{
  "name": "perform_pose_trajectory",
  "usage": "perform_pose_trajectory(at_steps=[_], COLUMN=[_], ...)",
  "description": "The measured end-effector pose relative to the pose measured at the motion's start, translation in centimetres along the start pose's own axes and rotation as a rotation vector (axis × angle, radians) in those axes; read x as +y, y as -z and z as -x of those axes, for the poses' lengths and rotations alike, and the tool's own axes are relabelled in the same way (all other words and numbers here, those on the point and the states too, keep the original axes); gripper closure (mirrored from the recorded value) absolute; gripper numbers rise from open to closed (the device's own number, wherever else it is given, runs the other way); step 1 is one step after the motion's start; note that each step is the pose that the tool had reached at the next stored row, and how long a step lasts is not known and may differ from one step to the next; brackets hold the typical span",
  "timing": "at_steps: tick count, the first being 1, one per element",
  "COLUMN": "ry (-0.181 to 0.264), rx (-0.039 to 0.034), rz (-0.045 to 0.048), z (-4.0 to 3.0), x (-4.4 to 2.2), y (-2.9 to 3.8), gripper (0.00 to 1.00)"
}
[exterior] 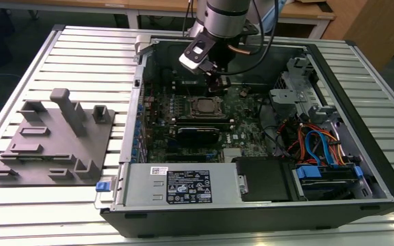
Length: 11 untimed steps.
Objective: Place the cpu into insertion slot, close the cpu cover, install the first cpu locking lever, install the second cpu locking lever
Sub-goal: 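Install the first cpu locking lever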
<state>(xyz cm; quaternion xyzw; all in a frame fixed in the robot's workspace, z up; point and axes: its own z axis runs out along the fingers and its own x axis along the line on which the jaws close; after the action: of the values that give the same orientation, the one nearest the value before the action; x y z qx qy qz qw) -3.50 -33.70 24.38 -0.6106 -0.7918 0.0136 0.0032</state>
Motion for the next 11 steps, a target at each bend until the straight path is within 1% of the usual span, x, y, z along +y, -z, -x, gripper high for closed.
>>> perform_pose_trajectory(at_steps=[6, 11], ry=[0.100, 0.105], rx=[-0.0026, -0.0027], rz=[0.0011, 0.0012], z=[0.00, 0.00], x=[0.00, 0.00], y=[0.00, 0.00], gripper=[0.90, 0.90])
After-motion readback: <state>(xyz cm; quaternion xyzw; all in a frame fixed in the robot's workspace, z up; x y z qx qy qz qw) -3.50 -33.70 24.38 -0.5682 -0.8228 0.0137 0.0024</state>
